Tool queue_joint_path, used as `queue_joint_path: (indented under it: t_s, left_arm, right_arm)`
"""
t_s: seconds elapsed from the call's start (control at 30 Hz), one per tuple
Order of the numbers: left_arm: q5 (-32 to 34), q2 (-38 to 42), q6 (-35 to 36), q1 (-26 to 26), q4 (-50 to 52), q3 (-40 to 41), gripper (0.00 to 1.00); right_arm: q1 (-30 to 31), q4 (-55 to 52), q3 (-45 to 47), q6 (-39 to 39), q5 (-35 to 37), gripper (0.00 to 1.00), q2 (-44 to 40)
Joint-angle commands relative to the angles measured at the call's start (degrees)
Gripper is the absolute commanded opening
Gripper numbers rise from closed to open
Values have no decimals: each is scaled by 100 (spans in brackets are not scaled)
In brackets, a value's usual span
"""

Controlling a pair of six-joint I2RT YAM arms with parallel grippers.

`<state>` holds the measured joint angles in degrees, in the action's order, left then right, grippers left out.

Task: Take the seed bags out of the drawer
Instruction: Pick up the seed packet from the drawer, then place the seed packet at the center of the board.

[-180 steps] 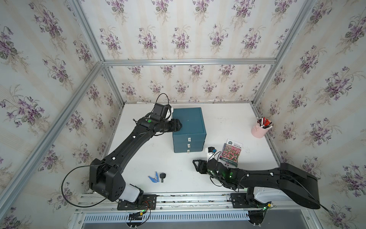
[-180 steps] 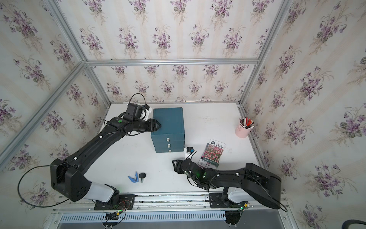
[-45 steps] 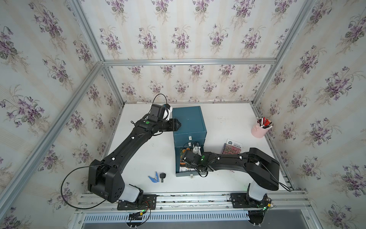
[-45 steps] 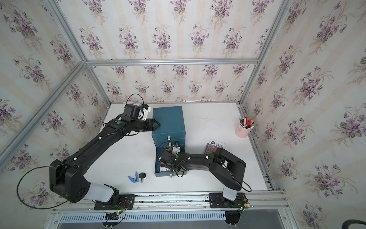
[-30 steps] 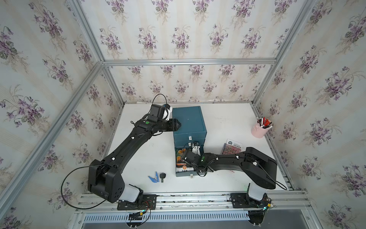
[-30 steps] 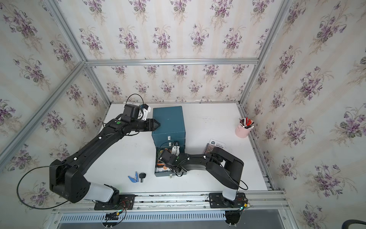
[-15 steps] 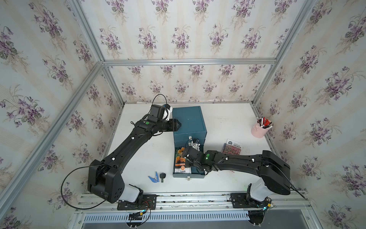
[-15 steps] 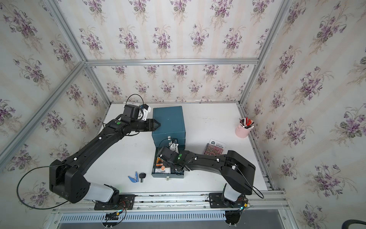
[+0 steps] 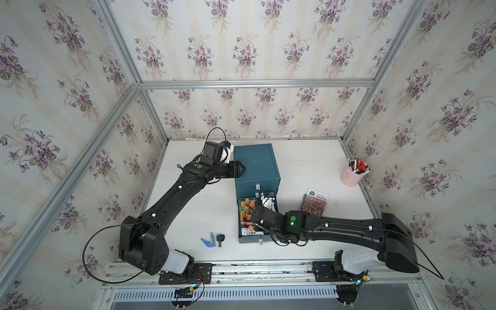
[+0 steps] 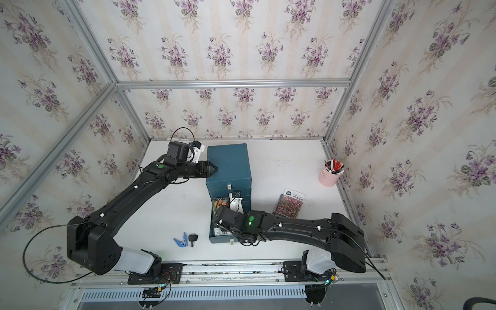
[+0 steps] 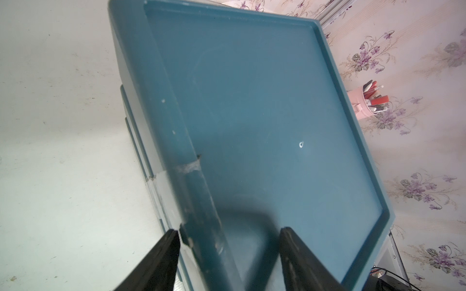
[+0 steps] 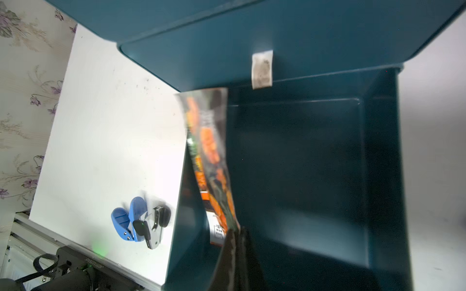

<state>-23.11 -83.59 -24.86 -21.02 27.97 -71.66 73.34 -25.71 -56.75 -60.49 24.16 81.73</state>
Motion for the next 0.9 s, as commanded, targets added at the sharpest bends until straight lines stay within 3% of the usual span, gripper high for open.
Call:
queue_joint_path:
  t_s: [0.0,0.3,0.57,0.7,0.87]
  left_arm:
    - [228,-61,104,30,719,36,66]
    - [228,-65,119,46,738,38,66]
    - [204,-63,124,66,737,25,66]
    - [197,-79,117,64,734,27,66]
    - [178,-69,129,75,724,29,66]
  right_arm:
    - [110,-325,-3,-143,604,0,-242]
    - [286,-796,199,-306,1631,0,-1331]
    - [-131,-2693,62,-869,2065,0,-2665]
    - [-576,-3526,155,-1123,2010,0,-3357]
    - [-1804,-3297,652,-467,1117,0,-3849]
